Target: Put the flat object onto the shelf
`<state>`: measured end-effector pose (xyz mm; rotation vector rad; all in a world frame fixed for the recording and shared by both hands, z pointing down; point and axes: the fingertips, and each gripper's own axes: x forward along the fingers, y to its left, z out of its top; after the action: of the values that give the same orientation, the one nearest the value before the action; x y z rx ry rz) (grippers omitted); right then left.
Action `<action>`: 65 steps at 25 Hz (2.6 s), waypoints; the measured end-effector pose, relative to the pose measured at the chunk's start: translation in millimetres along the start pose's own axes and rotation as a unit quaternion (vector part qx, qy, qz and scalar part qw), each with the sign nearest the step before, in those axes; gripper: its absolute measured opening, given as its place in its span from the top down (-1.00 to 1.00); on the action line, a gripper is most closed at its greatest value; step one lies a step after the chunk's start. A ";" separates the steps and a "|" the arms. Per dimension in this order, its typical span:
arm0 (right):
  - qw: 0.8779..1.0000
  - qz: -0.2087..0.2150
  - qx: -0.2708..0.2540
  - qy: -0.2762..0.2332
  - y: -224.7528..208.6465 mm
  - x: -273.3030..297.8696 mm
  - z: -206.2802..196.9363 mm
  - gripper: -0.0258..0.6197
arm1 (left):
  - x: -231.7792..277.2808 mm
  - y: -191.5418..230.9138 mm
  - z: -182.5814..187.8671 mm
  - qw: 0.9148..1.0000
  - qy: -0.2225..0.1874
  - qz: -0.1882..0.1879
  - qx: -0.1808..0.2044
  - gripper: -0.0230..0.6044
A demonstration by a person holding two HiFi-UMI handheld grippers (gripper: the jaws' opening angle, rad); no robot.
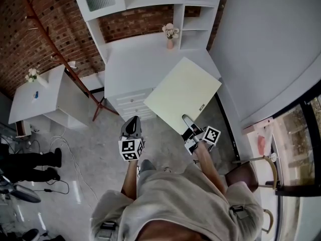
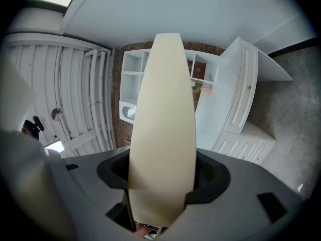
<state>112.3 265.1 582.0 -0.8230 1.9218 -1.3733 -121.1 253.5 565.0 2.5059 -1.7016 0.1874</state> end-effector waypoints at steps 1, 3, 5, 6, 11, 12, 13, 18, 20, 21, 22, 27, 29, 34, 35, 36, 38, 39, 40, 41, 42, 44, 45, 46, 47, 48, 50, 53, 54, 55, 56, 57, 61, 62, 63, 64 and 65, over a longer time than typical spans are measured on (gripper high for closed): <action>1.000 0.000 0.000 0.001 -2.2 1.1 2.3 0.05 | 4.0 -1.8 -0.1 1.000 0.000 -0.001 0.001 0.88; 1.000 0.000 0.000 0.003 -6.8 4.3 7.0 0.04 | 11.7 -4.8 -0.3 1.000 0.000 -0.003 0.000 0.88; 1.000 0.000 0.002 0.002 -10.6 9.0 12.0 0.05 | 19.6 -6.4 -0.7 1.000 0.000 -0.007 -0.001 0.88; 1.000 0.000 0.004 0.001 -12.4 12.3 14.2 0.05 | 23.7 -5.5 -1.2 1.000 0.001 -0.008 -0.001 0.88; 1.000 -0.003 0.006 -0.004 -22.7 30.5 23.5 0.05 | 50.3 7.6 -5.0 1.000 0.004 -0.011 -0.007 0.88; 1.000 -0.003 0.006 -0.005 -25.4 33.9 26.5 0.05 | 57.5 8.8 -5.1 1.000 0.003 -0.013 -0.008 0.88; 1.000 -0.004 0.006 -0.006 -28.4 38.2 30.1 0.04 | 65.5 10.1 -5.1 1.000 0.003 -0.016 -0.008 0.88; 1.000 -0.014 0.000 -0.015 -42.3 74.0 54.2 0.05 | 112.7 27.4 -1.2 0.999 0.000 -0.031 -0.010 0.88; 1.000 -0.015 0.001 -0.020 -44.8 93.6 63.2 0.05 | 131.9 42.2 2.7 0.999 0.000 -0.033 -0.013 0.88; 1.000 -0.016 0.000 -0.022 -45.9 103.2 67.7 0.05 | 141.3 49.6 4.9 0.999 0.000 -0.034 -0.014 0.88; 1.000 -0.018 0.000 -0.024 -46.8 112.8 72.2 0.04 | 150.7 56.8 7.4 0.999 0.000 -0.035 -0.016 0.88; 0.999 -0.019 -0.006 -0.031 -48.1 164.2 91.0 0.04 | 198.4 93.4 22.8 0.999 -0.002 -0.043 -0.020 0.88; 0.999 -0.019 -0.007 -0.034 -47.2 186.3 98.2 0.05 | 218.1 107.8 31.3 0.999 -0.004 -0.048 -0.020 0.88; 0.999 -0.019 -0.002 -0.048 -46.5 231.6 115.0 0.04 | 262.6 137.3 46.1 0.998 -0.004 -0.064 -0.020 0.88; 0.999 -0.019 -0.004 -0.051 -47.3 239.8 118.7 0.04 | 271.2 143.8 48.0 0.998 -0.005 -0.067 -0.020 0.88; 0.998 -0.019 -0.006 -0.054 -48.1 247.8 122.3 0.04 | 279.6 150.5 49.4 0.997 -0.006 -0.069 -0.021 0.88; 0.998 -0.018 -0.008 -0.060 -49.5 262.6 129.0 0.04 | 295.2 164.0 50.9 0.997 -0.008 -0.071 -0.024 0.88; 0.998 -0.019 -0.011 -0.062 -50.6 269.0 132.2 0.04 | 302.5 170.0 51.2 0.997 -0.008 -0.071 -0.026 0.88; 0.998 -0.020 -0.015 -0.063 -51.8 274.8 135.4 0.04 | 309.6 175.1 51.3 0.997 -0.007 -0.073 -0.027 0.88; 0.998 -0.022 -0.018 -0.064 -53.0 279.9 138.5 0.04 | 316.7 179.2 51.1 0.997 -0.005 -0.075 -0.029 0.88; 0.997 -0.024 -0.020 -0.066 -53.8 284.5 141.0 0.04 | 323.5 182.3 50.6 0.996 -0.004 -0.078 -0.030 0.88; 0.997 -0.026 -0.025 -0.068 -54.7 292.8 144.1 0.04 | 335.8 187.2 49.0 0.996 -0.001 -0.086 -0.032 0.88; 0.997 -0.026 -0.028 -0.070 -55.1 296.5 145.1 0.04 | 341.6 189.3 48.2 0.995 0.000 -0.090 -0.032 0.88; 0.997 -0.026 -0.031 -0.072 -55.3 299.8 145.9 0.04 | 347.2 190.8 47.8 0.995 0.001 -0.094 -0.032 0.88; 0.996 -0.026 -0.032 -0.074 -55.5 302.4 147.0 0.04 | 352.4 191.3 47.7 0.995 0.002 -0.098 -0.031 0.88; 0.996 -0.026 -0.033 -0.075 -56.1 304.4 148.3 0.04 | 357.3 190.9 47.5 0.994 0.003 -0.102 -0.030 0.88; 0.996 -0.026 -0.033 -0.077 -57.9 308.4 151.3 0.04 | 366.8 189.4 46.3 0.994 0.006 -0.108 -0.029 0.88; 0.996 -0.027 -0.034 -0.076 -63.2 313.8 156.1 0.04 | 379.9 187.0 43.5 0.993 0.012 -0.114 -0.028 0.88; 0.996 -0.028 -0.035 -0.076 -65.4 314.1 158.5 0.04 | 383.4 185.4 42.5 0.993 0.014 -0.116 -0.027 0.88; 0.996 -0.030 -0.036 -0.075 -67.9 313.8 161.6 0.04 | 386.7 183.4 41.7 0.993 0.015 -0.116 -0.027 0.88; 0.996 -0.031 -0.036 -0.073 -70.2 313.8 165.6 0.04 | 389.9 181.5 41.1 0.993 0.016 -0.115 -0.028 0.88; 0.996 -0.030 -0.036 -0.071 -72.2 314.3 170.1 0.04 | 393.1 180.0 40.9 0.993 0.017 -0.113 -0.027 0.88; 0.997 -0.017 -0.028 -0.064 -77.7 319.9 187.5 0.04 | 405.0 178.7 41.3 0.995 0.022 -0.097 -0.025 0.88; 0.998 -0.014 -0.027 -0.061 -79.8 321.1 191.7 0.04 | 407.9 178.5 41.2 0.995 0.023 -0.091 -0.025 0.88; 0.998 -0.012 -0.025 -0.057 -81.9 322.2 196.2 0.04 | 411.1 177.2 41.4 0.996 0.024 -0.085 -0.026 0.88; 0.998 -0.008 -0.022 -0.052 -83.7 323.6 201.1 0.04 | 414.7 175.2 42.1 0.996 0.024 -0.080 -0.026 0.88; 0.999 -0.005 -0.020 -0.047 -85.2 325.4 206.3 0.04 | 418.8 172.5 43.5 0.997 0.024 -0.074 -0.025 0.88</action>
<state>87.6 -128.4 566.7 -0.9003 1.8805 -1.2838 -126.7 -200.7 592.9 2.5566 -1.4761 0.1866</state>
